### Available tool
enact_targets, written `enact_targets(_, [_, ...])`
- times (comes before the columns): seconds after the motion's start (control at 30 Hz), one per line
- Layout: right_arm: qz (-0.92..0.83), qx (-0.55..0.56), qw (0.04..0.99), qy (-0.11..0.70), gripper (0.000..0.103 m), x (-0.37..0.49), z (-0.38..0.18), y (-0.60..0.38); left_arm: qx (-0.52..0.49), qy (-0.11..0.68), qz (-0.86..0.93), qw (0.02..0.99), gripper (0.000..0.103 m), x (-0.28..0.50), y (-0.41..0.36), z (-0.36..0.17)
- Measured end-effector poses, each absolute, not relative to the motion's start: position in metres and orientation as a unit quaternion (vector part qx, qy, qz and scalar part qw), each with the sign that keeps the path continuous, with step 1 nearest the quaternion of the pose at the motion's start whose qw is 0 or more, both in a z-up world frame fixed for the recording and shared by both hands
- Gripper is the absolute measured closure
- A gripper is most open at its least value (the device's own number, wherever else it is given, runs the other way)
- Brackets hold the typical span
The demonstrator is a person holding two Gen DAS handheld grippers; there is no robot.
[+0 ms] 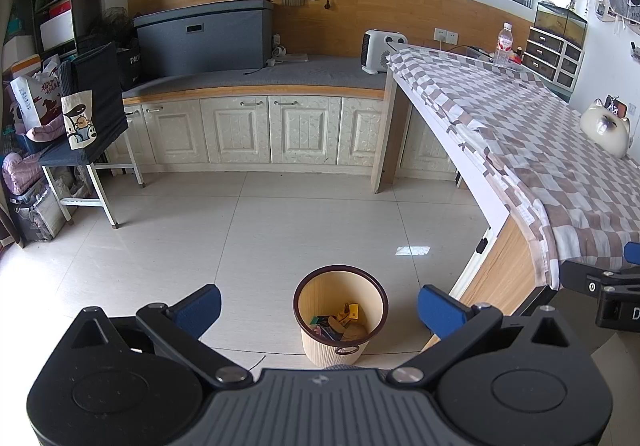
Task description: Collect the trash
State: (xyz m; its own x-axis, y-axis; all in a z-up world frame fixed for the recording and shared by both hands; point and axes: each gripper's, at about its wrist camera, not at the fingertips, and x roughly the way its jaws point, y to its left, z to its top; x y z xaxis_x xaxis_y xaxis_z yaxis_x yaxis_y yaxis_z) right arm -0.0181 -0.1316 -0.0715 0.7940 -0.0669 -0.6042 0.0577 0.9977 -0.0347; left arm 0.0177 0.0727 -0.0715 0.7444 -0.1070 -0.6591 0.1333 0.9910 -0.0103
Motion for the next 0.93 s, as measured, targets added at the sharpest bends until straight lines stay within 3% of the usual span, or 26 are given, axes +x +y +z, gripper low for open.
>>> enact_targets(0.93, [-0.033,-0.007,0.947,0.319,0.000,-0.0182,-0.0715,-0.1318,0.019,0.351,-0.063,0.934,0.000,0.0175,0.0712,-0.0704])
